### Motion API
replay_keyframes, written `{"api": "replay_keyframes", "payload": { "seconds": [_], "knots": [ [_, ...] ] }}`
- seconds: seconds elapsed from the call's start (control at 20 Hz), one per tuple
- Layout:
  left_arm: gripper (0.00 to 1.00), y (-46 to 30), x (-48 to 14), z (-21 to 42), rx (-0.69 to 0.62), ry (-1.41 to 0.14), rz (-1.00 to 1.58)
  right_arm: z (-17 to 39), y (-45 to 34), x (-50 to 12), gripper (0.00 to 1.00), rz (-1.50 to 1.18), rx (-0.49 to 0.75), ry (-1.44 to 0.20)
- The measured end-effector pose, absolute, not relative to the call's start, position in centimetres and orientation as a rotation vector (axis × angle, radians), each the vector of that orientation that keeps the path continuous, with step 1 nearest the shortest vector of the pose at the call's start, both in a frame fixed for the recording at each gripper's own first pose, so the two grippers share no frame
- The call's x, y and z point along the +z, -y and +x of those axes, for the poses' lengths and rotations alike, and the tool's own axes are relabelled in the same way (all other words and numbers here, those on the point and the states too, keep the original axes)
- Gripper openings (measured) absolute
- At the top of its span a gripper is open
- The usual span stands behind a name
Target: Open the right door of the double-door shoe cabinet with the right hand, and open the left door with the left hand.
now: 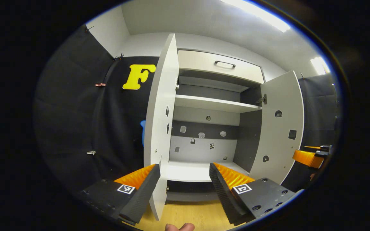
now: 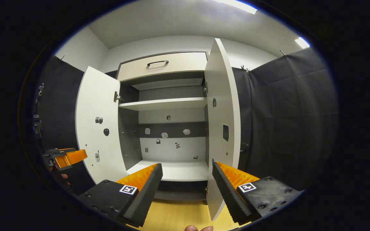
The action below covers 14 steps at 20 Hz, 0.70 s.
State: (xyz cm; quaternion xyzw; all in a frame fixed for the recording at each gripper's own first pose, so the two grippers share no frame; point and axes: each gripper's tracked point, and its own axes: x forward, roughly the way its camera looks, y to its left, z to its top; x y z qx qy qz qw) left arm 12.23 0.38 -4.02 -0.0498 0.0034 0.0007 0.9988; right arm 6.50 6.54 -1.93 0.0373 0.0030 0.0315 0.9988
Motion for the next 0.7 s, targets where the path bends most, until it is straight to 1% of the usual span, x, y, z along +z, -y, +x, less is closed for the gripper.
{"api": "replay_keyframes", "payload": {
  "seconds": [0.3, 0.7],
  "knots": [
    [0.95, 1.1, -4.9, 12.2, -0.05, -0.046, -0.1, 6.6, -6.7, -2.3, 0.98, 0.078, 0.068, -0.01],
    [0.95, 1.1, -4.6, 12.4, -0.058, -0.032, -0.063, 6.6, -6.5, -2.6, 0.98, 0.085, 0.068, -0.022]
  ]
}}
